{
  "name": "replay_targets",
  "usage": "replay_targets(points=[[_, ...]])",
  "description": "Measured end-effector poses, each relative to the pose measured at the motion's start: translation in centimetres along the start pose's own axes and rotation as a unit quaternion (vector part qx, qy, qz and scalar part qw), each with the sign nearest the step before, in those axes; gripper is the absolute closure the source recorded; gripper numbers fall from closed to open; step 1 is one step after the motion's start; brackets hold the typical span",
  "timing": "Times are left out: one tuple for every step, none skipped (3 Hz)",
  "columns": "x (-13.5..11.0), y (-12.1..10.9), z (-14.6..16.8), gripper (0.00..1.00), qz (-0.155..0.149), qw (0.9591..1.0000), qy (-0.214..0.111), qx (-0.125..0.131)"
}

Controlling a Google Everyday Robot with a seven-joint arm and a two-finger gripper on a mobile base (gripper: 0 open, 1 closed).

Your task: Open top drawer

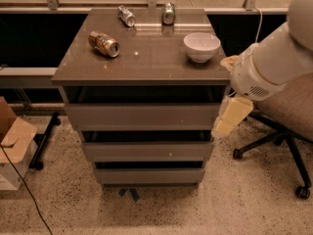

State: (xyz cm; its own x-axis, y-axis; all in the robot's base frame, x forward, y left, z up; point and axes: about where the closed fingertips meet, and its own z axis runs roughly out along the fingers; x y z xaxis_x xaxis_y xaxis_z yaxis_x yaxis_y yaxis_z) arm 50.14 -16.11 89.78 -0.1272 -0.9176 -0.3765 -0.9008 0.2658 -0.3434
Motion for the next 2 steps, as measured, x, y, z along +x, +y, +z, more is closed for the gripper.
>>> replay_targets(points=[[-0.3, 0.4, 3.1, 0.0, -0.001, 1.0, -0.004, 0.003], [-0.3, 0.2, 5.9, 0.0, -0.004, 0.9999, -0.009, 0.003]])
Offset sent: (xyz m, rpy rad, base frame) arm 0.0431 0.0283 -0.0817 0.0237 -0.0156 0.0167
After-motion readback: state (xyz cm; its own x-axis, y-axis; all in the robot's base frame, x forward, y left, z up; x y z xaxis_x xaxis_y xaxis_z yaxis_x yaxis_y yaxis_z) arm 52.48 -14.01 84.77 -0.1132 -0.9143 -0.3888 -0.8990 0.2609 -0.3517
